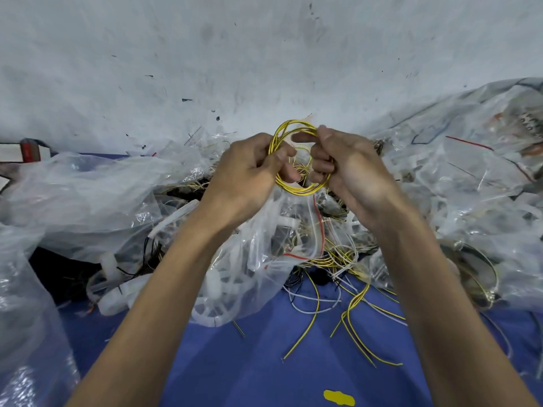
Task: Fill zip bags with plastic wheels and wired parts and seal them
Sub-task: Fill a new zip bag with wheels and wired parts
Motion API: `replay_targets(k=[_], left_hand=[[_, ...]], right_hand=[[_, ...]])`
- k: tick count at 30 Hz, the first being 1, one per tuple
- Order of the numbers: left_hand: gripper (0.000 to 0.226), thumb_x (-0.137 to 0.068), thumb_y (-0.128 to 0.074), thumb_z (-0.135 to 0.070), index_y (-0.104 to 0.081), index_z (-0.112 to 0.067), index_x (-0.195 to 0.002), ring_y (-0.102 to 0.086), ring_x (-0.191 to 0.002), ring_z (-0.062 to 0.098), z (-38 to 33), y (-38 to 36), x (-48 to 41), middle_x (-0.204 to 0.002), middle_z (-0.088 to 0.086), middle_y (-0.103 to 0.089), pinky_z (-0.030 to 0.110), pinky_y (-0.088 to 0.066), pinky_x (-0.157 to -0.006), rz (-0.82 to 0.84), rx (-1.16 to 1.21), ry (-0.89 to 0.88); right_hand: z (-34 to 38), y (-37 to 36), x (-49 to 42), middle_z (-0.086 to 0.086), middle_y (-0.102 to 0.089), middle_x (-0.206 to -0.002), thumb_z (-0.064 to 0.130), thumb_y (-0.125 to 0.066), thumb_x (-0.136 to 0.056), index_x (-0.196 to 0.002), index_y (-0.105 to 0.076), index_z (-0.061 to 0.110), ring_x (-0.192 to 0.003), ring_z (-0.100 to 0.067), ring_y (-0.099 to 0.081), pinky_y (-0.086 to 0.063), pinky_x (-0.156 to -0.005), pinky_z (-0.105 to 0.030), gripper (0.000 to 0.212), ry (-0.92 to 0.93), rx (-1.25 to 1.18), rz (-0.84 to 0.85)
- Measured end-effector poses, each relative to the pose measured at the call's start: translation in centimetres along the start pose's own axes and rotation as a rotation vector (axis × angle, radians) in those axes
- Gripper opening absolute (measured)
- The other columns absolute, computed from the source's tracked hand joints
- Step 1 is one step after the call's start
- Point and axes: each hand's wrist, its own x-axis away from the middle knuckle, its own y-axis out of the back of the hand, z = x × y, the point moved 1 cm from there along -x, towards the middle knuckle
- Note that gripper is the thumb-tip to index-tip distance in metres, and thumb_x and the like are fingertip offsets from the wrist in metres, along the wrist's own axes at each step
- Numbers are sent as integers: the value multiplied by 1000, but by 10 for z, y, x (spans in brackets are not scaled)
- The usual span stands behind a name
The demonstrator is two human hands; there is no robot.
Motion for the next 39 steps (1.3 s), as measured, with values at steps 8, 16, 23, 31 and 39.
replay_targets(k=[8,16,23,31,39], left_hand=[[18,-96,-50,-11,-61,-16,-83,-64,-60,8,1,-2,2,-63,-6,-67,19,-51,-65,69,82,-24],[17,-95,-50,-5,-64,-14,-92,-69,-69,8,-10,-10,7,-73,-9,-71,24,-57,-67,45,279,-40],[11,-91,-60,-23,-71,-26,-90,-70,-86,9,-5,-15,8,-87,-4,-75,33,-54,-85,-5,141,-31],[30,-90,-62,-29,-71,-1,-88,-52,-68,11,1,-4,5,-87,27,-63,31,-46,-68,46,26,34],[66,-66,-59,-71,-57,-26,-114,-56,-93,10,2,13,4,-103,-10,-59,29,-45,-82,512,-629,243]], right_hand=[[15,21,15,-1,-56,-78,7,-35,-100,-108,-59,9,-66,-5,-60,-51,-65,-18,25,3,536,123],[24,10,22,18,-62,-99,41,-37,-95,-131,-18,56,-89,4,-64,-47,-87,-20,43,91,649,241],[24,14,24,14,-60,-106,58,-66,-66,-142,-15,48,-86,10,-59,-43,-79,-10,92,55,630,293],[13,0,21,-8,-44,-120,24,-82,-65,-138,18,50,-72,-15,-64,-54,-65,-31,127,139,989,243],[29,25,27,11,-55,-107,28,-75,-67,-122,-42,50,-56,3,-53,-41,-62,-22,68,45,932,276]])
